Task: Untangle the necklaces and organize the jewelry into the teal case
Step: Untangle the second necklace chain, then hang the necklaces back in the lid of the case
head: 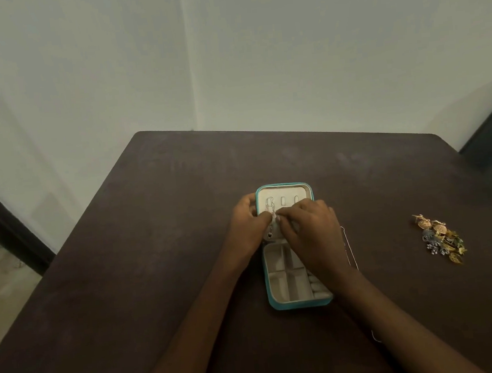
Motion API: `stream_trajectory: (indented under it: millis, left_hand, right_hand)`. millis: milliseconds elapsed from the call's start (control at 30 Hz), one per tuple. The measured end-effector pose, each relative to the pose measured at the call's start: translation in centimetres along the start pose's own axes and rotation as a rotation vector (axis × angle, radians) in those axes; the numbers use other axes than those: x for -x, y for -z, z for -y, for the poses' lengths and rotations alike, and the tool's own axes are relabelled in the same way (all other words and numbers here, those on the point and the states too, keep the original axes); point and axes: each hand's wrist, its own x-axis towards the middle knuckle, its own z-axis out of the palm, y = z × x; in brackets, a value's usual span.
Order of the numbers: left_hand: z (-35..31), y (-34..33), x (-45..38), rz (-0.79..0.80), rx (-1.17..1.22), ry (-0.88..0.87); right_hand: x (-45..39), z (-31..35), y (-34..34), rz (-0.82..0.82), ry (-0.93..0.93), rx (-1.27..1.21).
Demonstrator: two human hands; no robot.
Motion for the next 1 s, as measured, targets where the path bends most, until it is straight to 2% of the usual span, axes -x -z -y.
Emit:
stream_trajectory:
  millis: [133, 267, 533, 733, 1000]
  left_hand:
    - [-0.5, 0.0, 0.3, -0.011, 0.079, 0.033]
    - [-0.5, 0.0, 0.2, -0.091, 0.114, 0.028]
    - [0.0, -0.1, 0.6, -0.157, -0.017, -0.027]
    - [-0.1, -0.5, 1.0, -0.176, -0.087, -0.036]
    - [-0.4, -0.7, 1.2, -0.195, -0.144, -0.025]
  right_hand:
    - [0.5, -1.0, 1.4, -0.019, -0.033, -0.029]
    - [1.9, -3.3, 4.3, -0.069, -0.114, -0.053]
    - [7.4, -7.9, 9.0, -0.144, -0.264, -0.095]
    - [12.1, -7.5, 10.3, -0.095, -0.397, -0.173]
    - [15.2, -6.2, 10.1, -0.045, -0.369, -0.183]
